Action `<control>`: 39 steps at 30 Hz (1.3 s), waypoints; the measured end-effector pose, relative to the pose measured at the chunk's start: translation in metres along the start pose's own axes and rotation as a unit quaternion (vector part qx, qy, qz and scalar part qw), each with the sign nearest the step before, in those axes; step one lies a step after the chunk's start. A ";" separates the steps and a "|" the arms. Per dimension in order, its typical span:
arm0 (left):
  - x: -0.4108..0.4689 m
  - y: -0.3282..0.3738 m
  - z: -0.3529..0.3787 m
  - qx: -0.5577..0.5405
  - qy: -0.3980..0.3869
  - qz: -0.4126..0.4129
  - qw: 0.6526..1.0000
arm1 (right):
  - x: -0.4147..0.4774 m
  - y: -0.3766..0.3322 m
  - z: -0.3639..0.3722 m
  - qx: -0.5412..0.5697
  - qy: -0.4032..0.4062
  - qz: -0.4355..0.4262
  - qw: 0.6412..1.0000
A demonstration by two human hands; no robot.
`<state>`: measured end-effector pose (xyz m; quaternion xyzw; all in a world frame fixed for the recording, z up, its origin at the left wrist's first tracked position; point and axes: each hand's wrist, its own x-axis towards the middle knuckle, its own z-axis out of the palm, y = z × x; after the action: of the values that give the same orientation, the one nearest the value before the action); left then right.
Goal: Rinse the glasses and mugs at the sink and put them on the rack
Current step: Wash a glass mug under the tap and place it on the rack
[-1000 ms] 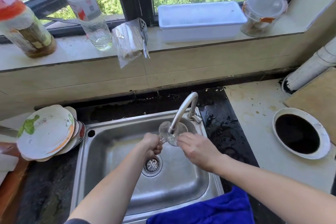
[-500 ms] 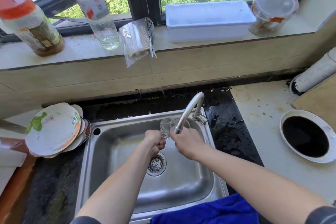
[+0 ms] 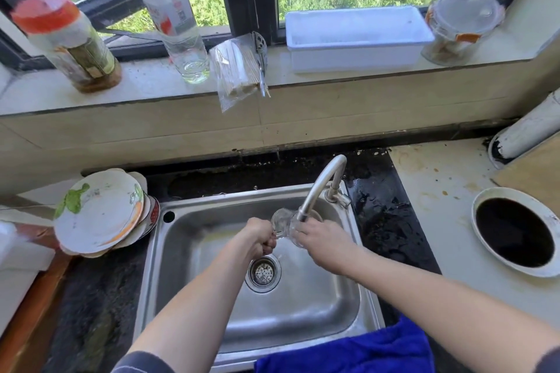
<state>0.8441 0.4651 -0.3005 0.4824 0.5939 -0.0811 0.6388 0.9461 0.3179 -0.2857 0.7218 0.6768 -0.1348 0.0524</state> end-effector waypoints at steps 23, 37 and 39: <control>0.010 -0.002 -0.002 -0.154 -0.095 -0.007 0.984 | 0.002 -0.009 -0.045 0.055 0.006 0.017 0.998; 0.006 -0.004 -0.012 -0.004 -0.090 -0.050 0.995 | -0.019 0.005 -0.033 0.070 -0.003 -0.108 0.992; 0.004 -0.004 -0.006 -0.011 -0.097 -0.050 0.994 | -0.010 0.001 -0.027 0.062 -0.006 -0.071 0.996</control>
<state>0.8383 0.4692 -0.3045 0.4350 0.5533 -0.1525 0.6939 0.9501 0.3150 -0.2577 0.6732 0.7162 -0.1841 0.0025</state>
